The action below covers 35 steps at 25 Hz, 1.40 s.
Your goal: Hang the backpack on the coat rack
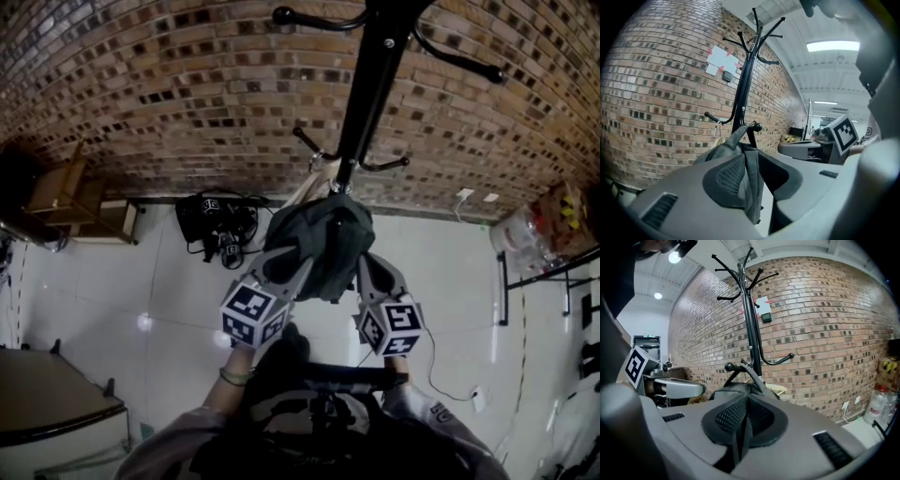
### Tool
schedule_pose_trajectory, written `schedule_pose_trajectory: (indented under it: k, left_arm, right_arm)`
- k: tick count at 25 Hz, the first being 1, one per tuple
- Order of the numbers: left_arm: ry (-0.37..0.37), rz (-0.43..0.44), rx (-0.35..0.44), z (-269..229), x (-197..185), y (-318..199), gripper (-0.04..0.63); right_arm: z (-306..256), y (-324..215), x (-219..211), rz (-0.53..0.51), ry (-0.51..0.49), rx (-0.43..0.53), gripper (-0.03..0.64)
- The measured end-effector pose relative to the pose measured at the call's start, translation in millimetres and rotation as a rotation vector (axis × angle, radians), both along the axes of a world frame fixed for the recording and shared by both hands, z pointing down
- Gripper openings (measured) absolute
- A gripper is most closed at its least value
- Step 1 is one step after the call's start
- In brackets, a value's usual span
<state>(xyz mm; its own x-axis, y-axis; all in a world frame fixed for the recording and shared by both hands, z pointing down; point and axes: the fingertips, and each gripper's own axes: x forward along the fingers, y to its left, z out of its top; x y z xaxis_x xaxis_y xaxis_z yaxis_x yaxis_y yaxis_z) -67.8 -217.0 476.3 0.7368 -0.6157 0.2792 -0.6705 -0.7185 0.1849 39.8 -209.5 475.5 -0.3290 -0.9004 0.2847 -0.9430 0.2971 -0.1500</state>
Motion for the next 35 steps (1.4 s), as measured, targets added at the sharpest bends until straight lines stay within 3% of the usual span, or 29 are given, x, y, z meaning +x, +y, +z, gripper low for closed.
schedule_pose_trajectory:
  k: [5,13,22,27,32,35]
  left_arm:
    - [0.018,-0.034,-0.006,1.9,27.0,43.6,0.017]
    - [-0.002,-0.095,0.015,-3.2,61.4,119.2,0.000]
    - [-0.042,-0.168,-0.011,11.3,51.8,184.2,0.000]
    - [-0.010,-0.119,-0.005,7.8,61.2,201.4,0.000]
    - [-0.097,-0.068,0.057,5.7,63.1,204.6,0.000]
    - [-0.080,-0.052,0.060,1.8,49.6,212.4,0.000]
  right_arm:
    - [21.2,51.1,8.1,-0.071,-0.014,-0.066,0.014]
    - [24.7,133.8,23.7,-0.172,0.000,-0.044,0.012]
    - [19.3,184.0,13.6,-0.221,-0.055,-0.009,0.011]
    - [11.6,199.4,6.9,-0.195,-0.114,0.007,0.011]
    - [-1.2,205.9,-5.1,-0.167,-0.199,0.017,0.011]
    - [-10.7,212.0,-22.9,-0.161,-0.191,0.028,0.011]
